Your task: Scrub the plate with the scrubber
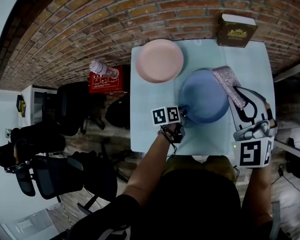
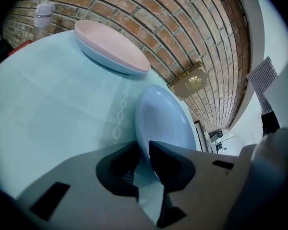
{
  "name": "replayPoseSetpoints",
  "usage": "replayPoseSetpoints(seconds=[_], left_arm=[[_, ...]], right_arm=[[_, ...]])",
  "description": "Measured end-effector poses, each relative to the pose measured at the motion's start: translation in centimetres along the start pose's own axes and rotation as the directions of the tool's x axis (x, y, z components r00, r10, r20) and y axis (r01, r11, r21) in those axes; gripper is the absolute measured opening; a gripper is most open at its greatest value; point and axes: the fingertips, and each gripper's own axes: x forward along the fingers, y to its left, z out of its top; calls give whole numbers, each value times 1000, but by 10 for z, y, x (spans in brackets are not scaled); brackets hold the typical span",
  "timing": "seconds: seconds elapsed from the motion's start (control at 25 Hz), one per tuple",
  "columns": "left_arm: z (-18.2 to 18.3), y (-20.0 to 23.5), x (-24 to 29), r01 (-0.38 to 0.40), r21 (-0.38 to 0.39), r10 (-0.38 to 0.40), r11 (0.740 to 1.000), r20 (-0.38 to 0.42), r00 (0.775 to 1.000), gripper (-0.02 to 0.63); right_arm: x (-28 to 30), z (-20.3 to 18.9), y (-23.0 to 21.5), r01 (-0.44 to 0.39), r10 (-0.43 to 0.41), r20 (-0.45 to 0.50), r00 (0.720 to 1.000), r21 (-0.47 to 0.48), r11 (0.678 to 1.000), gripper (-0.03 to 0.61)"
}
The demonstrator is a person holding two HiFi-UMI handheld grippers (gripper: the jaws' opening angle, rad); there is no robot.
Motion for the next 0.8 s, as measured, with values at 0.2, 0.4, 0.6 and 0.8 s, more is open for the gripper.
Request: replayPoseSetpoints(seconds=[0.2, 0.4, 0.6, 0.8], left_arm=[[10, -8, -3, 34, -36, -32, 999, 39, 999, 35], [15, -23, -10, 24, 92, -27, 996, 31, 999, 34], [37, -45, -36, 67, 82, -76, 994, 111, 991, 34], [71, -85, -81, 128, 126, -152, 984, 206, 967, 34]], right_arm=[[-1, -4, -5, 5, -5, -7, 1000, 3, 1000, 91], [1, -5, -7, 2, -2, -7, 1000, -8, 1000, 91], [2, 2, -6, -1, 1, 5, 1000, -21, 1000, 91], [0, 19, -8, 19, -18, 32, 999, -20, 1000, 91]])
